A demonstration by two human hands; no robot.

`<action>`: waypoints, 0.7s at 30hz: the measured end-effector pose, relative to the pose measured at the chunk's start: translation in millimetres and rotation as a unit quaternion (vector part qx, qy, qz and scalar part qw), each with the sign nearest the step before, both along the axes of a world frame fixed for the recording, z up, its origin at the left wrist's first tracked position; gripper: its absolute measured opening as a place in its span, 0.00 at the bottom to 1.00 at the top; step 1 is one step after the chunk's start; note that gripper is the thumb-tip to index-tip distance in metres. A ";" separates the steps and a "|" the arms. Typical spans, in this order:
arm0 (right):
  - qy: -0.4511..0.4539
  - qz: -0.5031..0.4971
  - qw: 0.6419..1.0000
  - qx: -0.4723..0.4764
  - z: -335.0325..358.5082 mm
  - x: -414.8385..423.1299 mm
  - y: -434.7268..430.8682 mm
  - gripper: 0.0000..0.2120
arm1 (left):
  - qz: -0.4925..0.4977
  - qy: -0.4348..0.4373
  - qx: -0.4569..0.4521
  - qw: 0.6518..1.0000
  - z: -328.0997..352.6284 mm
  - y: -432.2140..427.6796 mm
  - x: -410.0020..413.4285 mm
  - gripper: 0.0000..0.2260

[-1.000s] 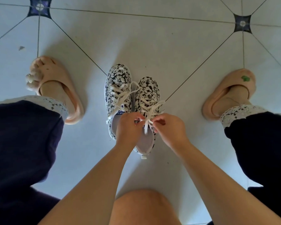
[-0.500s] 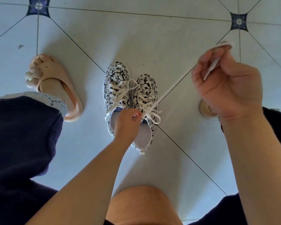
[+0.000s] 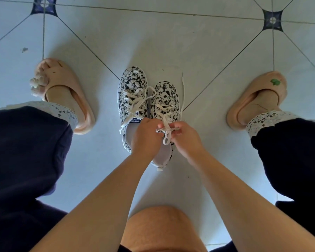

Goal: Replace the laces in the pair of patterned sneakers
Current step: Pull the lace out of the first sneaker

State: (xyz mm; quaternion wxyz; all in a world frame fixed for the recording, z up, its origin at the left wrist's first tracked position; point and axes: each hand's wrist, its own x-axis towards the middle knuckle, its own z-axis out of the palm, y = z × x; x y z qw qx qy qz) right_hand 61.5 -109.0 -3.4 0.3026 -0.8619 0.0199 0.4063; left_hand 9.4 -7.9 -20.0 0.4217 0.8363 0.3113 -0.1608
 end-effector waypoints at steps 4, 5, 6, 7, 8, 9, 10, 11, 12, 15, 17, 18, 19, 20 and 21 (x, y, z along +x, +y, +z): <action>-0.003 0.027 1.000 0.011 -1.4 1.7 -1.9 0.04 | 0.022 0.002 -0.035 0.999 -0.1 1.1 4.7 0.03; -0.007 0.045 0.999 0.010 -0.9 2.9 -2.8 0.02 | 0.038 -0.002 -0.058 0.998 -0.6 2.0 5.0 0.02; -0.013 0.064 0.998 0.005 -0.5 3.6 -3.7 0.02 | 0.062 -0.002 -0.088 0.994 -0.2 2.3 4.4 0.02; -0.022 0.074 0.997 0.003 0.4 4.6 -4.5 0.04 | 0.093 0.005 -0.126 0.988 -0.5 2.7 3.1 0.04; -0.025 0.067 0.997 0.005 0.8 5.6 -5.0 0.05 | 0.131 0.008 -0.169 0.977 -0.9 3.7 1.6 0.06; -0.021 0.047 0.998 0.021 2.1 6.4 -5.9 0.05 | 0.161 0.010 -0.205 0.966 -1.5 4.7 0.2 0.08; -0.012 0.023 0.999 0.038 2.6 7.0 -7.1 0.04 | 0.174 0.012 -0.225 0.959 -0.9 5.4 -0.7 0.08; 0.001 0.000 0.999 0.054 3.1 6.9 -9.0 0.03 | 0.167 0.016 -0.232 0.958 0.3 5.7 -0.5 0.07; 0.016 -0.025 0.997 0.066 3.6 6.5 -11.4 0.03 | 0.148 0.020 -0.228 0.962 1.2 5.7 0.9 0.06; 0.054 -0.114 0.987 0.101 0.8 1.5 -20.0 0.05 | 0.102 0.009 -0.171 0.980 3.2 1.1 2.6 0.05; 0.071 -0.151 0.979 0.119 -0.9 -0.8 -24.0 0.05 | 0.146 -0.003 -0.161 0.976 6.4 -3.0 3.0 0.03; 0.077 -0.163 0.976 0.126 -0.9 -1.7 -24.9 0.04 | 0.179 -0.008 -0.170 0.969 8.0 -4.6 3.1 0.05; 0.080 -0.172 0.973 0.132 -1.0 -1.9 -25.4 0.04 | 0.209 -0.015 -0.187 0.960 9.9 -6.3 3.4 0.06; 0.077 -0.179 0.971 0.139 -2.2 -1.2 -26.1 0.06 | 0.234 -0.019 -0.204 0.950 13.1 -7.3 4.3 0.07; 0.071 -0.182 0.970 0.142 -2.2 -0.2 -26.8 0.09 | 0.255 -0.023 -0.220 0.941 16.8 -8.0 5.4 0.09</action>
